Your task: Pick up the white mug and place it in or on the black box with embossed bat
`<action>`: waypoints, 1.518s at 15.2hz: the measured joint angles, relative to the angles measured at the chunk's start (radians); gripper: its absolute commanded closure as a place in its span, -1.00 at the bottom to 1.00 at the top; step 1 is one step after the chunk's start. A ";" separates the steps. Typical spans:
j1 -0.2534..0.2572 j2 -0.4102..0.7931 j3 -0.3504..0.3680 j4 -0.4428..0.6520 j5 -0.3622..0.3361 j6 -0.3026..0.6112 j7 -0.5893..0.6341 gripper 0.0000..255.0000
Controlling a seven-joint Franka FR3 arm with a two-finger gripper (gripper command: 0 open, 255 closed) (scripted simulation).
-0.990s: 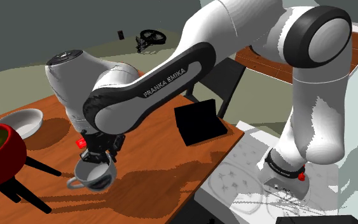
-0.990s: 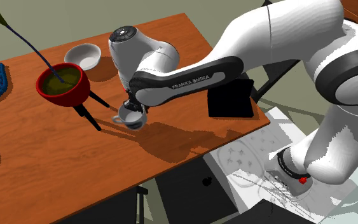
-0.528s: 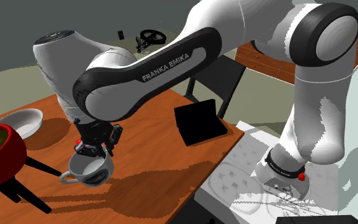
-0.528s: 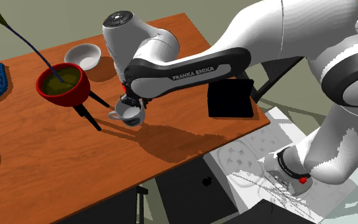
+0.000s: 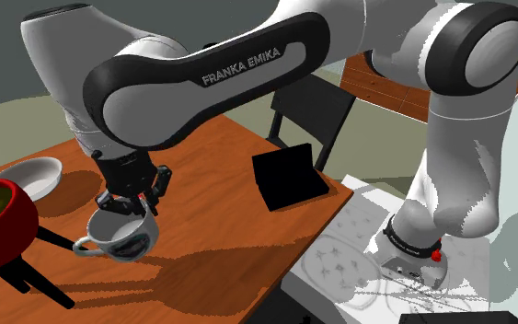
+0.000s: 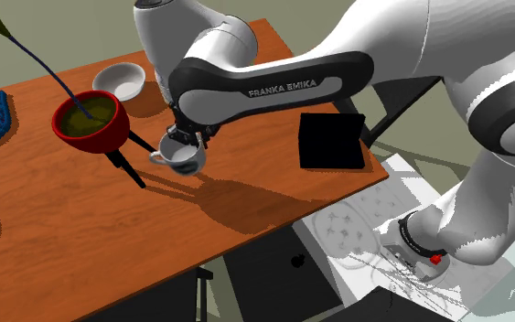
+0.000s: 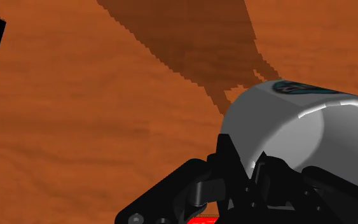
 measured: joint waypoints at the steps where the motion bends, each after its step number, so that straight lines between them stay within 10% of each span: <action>1: 0.001 -0.001 0.001 0.010 0.001 -0.010 0.000 1.00; 7: -0.007 -0.024 0.004 0.052 0.014 -0.073 -0.011 1.00; 23: -0.243 -0.600 -0.132 -0.550 0.307 0.000 -0.435 1.00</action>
